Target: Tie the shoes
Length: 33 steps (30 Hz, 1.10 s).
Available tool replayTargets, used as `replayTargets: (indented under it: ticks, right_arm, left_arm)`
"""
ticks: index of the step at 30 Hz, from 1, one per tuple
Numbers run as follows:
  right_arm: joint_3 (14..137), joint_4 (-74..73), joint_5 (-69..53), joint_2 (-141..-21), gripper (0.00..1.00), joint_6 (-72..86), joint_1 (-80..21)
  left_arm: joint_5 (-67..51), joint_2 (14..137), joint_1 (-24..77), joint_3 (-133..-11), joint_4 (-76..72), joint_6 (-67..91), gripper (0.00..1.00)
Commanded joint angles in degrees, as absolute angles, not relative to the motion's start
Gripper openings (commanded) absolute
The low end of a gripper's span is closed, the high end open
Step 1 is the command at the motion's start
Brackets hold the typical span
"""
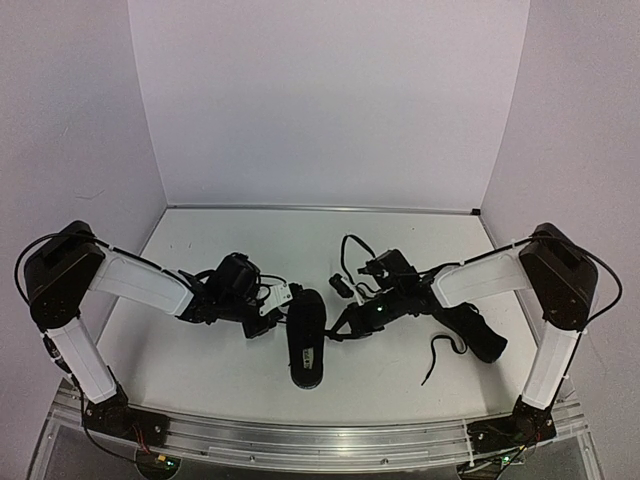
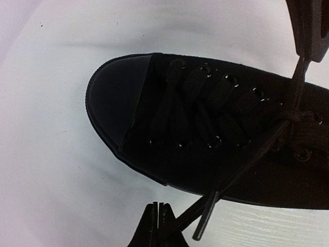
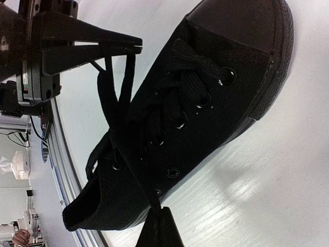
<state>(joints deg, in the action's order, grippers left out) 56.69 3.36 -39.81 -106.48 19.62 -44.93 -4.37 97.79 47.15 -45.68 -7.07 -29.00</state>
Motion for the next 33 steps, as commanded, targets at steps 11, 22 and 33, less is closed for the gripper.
replayTargets:
  ticks: [11, 22, 33]
  right_arm:
    - [54.39, 1.40, -36.48, -104.07, 0.00, 20.64, -44.09]
    - [53.68, 1.41, -36.03, -103.73, 0.00, 21.10, -43.74]
    - [52.65, 1.41, -35.53, -103.00, 0.00, 21.42, -43.03]
  left_arm:
    - [4.22, 93.16, 45.42, -47.43, -2.17, -26.27, 0.00]
    - [4.39, 92.92, 44.91, -47.05, -0.88, -26.14, 0.00]
    - [4.47, 92.37, 44.53, -46.74, -0.35, -25.96, 0.00]
